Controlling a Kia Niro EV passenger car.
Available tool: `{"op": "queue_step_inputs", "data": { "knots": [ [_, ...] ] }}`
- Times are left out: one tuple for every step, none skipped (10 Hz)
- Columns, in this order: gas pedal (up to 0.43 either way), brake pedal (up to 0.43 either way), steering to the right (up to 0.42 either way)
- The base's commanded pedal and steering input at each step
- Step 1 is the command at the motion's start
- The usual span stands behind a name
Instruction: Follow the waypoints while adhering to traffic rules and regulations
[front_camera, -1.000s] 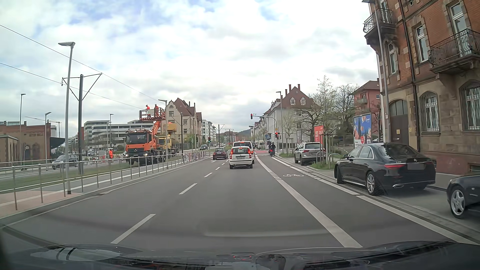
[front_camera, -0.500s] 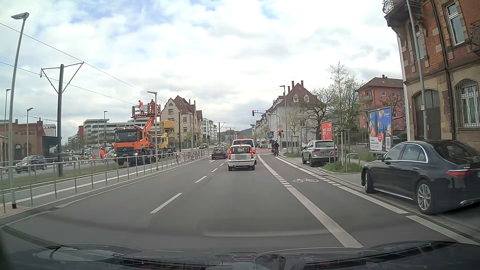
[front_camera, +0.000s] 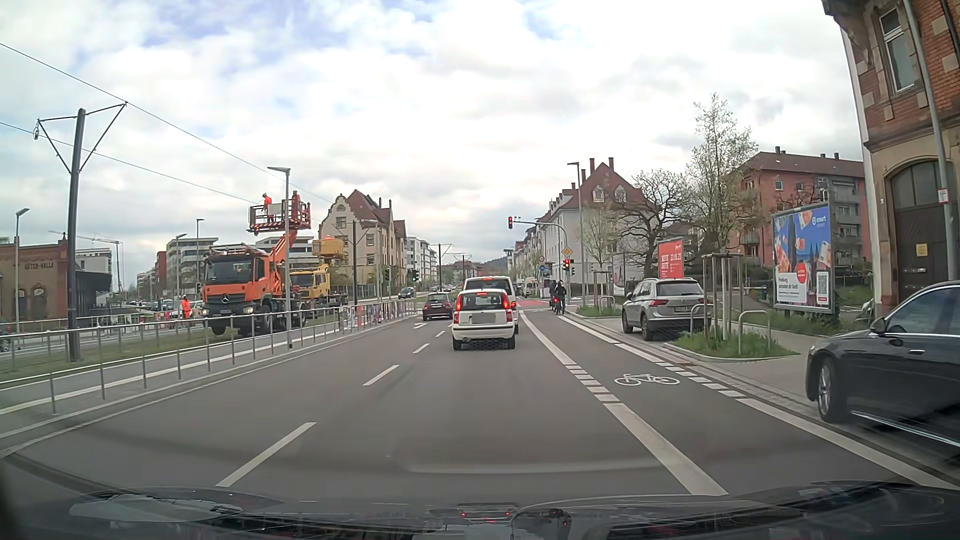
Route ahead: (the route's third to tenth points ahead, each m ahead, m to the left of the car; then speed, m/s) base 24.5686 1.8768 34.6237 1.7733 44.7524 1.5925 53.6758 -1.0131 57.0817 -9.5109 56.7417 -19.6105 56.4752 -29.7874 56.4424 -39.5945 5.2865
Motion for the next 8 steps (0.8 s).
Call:
{"op": "queue_step_inputs", "data": {
  "knots": [
    [0.000, 0.171, -0.013],
    [0.000, 0.177, -0.013],
    [0.000, 0.183, -0.013],
    [0.000, 0.189, -0.011],
    [0.000, 0.189, -0.009],
    [0.000, 0.189, -0.006],
    [0.000, 0.195, -0.004],
    [0.000, 0.201, -0.002]
  ]
}}
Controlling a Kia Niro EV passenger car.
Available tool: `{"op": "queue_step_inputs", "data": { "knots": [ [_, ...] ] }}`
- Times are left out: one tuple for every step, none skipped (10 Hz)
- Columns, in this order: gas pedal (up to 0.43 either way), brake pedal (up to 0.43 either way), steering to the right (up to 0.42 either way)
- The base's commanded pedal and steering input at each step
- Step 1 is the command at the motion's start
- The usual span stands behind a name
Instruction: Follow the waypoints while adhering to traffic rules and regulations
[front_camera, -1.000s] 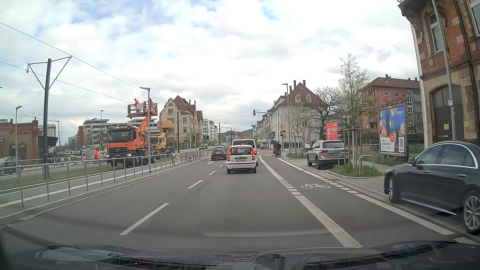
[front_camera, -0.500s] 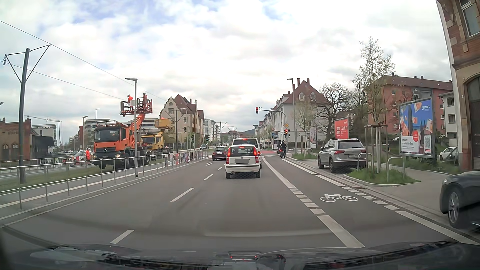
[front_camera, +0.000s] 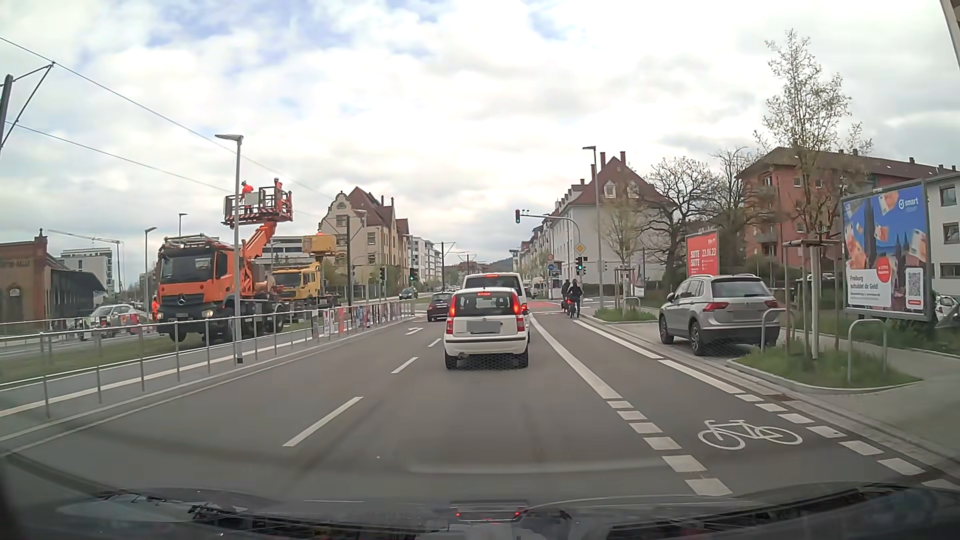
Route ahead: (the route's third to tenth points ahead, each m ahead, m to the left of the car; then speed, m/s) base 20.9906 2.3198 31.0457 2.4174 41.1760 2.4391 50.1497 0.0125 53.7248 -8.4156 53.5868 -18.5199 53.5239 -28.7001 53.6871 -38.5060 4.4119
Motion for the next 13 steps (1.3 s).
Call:
{"op": "queue_step_inputs", "data": {
  "knots": [
    [0.000, 0.207, -0.001],
    [0.000, 0.207, -0.001],
    [0.000, 0.207, -0.001],
    [0.000, 0.220, -0.001],
    [0.000, 0.220, -0.001],
    [0.000, 0.226, -0.001],
    [0.000, 0.226, -0.001],
    [0.000, 0.226, -0.001],
    [0.000, 0.226, -0.001],
    [0.000, 0.226, -0.001],
    [0.000, 0.226, -0.001],
    [0.000, 0.226, -0.001],
    [0.000, 0.226, -0.001]
  ]
}}
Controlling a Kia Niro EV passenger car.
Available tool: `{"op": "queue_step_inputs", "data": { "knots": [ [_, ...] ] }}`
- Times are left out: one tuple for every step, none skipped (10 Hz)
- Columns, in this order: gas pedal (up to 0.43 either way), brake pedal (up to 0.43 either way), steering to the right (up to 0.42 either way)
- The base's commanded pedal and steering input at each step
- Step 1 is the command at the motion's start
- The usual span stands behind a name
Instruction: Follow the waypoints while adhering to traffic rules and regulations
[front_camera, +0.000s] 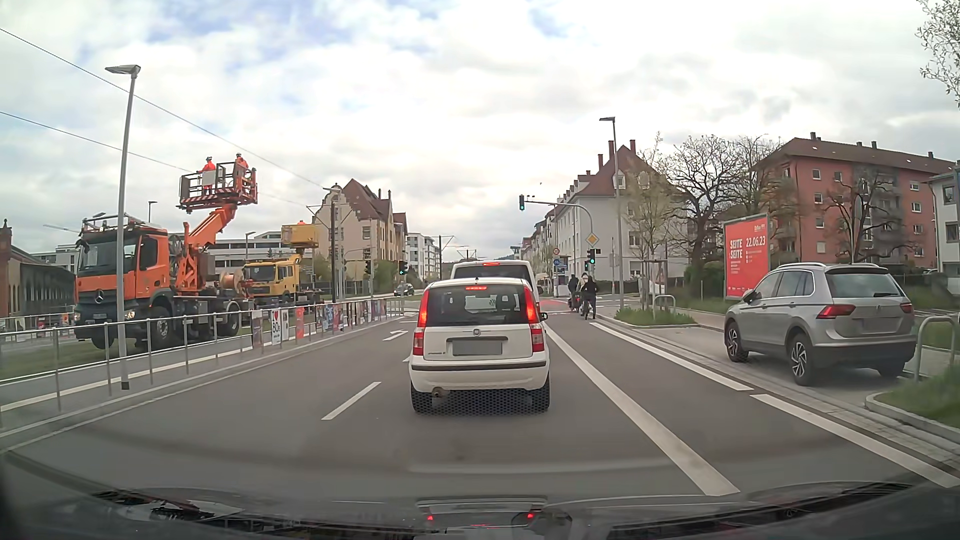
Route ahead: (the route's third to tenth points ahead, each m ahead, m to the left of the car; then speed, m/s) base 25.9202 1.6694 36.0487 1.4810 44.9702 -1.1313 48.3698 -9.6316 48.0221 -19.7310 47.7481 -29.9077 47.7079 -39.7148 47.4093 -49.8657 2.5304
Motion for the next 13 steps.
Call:
{"op": "queue_step_inputs", "data": {
  "knots": [
    [0.000, 0.220, -0.001],
    [0.000, 0.226, -0.001],
    [0.000, 0.226, -0.001],
    [0.000, 0.226, -0.001],
    [0.000, 0.226, -0.001],
    [0.000, 0.226, -0.001],
    [0.000, 0.226, -0.001],
    [0.000, 0.213, -0.001],
    [0.000, 0.213, -0.001],
    [0.000, 0.207, 0.000],
    [0.000, 0.207, 0.000],
    [0.000, 0.195, 0.001],
    [0.000, 0.189, 0.002]
  ]
}}
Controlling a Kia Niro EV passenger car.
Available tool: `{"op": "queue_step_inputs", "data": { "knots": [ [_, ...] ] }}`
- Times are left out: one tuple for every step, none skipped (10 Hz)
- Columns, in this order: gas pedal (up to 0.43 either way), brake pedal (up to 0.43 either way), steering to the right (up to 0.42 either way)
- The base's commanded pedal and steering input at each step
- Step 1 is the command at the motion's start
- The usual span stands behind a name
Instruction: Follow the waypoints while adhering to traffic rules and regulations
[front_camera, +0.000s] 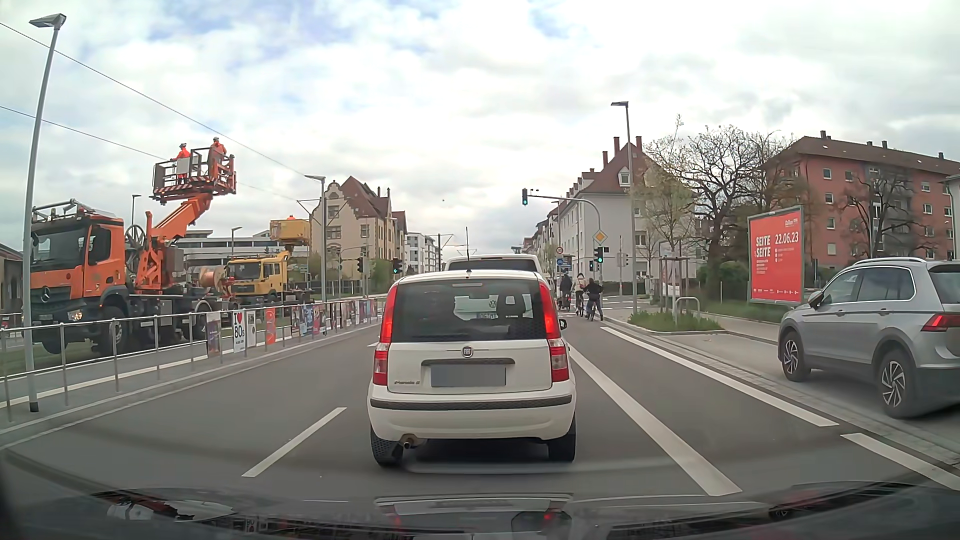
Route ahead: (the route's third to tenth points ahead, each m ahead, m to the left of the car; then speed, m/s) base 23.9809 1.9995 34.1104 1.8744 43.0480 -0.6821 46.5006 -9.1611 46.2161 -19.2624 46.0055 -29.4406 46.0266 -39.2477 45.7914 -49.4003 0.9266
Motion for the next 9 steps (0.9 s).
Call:
{"op": "queue_step_inputs", "data": {
  "knots": [
    [0.000, 0.183, 0.003],
    [0.000, 0.171, 0.005],
    [0.000, 0.165, 0.006],
    [0.000, 0.159, 0.006],
    [0.000, 0.152, 0.007],
    [0.000, 0.146, 0.008],
    [0.000, 0.146, 0.008],
    [0.000, 0.146, 0.008],
    [0.000, 0.140, 0.008]
  ]
}}
